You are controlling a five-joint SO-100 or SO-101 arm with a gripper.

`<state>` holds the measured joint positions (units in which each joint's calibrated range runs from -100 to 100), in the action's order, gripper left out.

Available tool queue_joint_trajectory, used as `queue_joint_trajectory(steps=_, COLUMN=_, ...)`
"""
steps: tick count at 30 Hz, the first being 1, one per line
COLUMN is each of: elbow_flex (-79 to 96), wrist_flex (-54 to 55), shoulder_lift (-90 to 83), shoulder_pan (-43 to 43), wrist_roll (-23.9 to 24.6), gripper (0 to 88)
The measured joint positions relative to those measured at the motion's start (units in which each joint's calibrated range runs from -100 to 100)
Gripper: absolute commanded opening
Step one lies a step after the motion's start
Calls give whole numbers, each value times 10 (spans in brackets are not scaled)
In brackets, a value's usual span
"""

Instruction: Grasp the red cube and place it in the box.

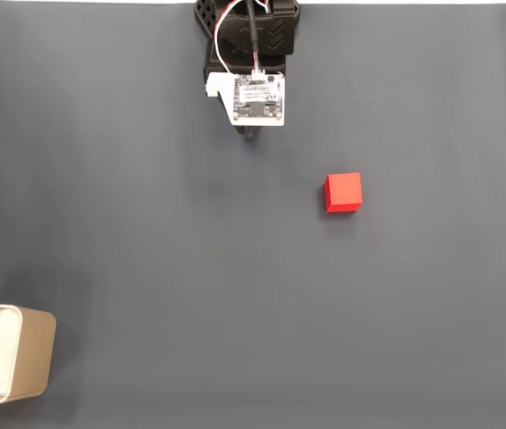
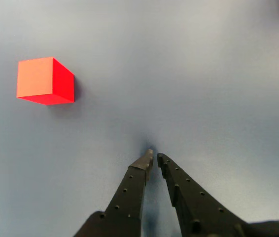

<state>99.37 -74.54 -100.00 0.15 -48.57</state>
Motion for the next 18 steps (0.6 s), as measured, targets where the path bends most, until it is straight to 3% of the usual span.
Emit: queue_joint_trajectory(steps=18, elbow_flex=0, wrist_flex=-1, shoulder_lift=0, shoulder_pan=0, wrist_roll=-6, gripper=0)
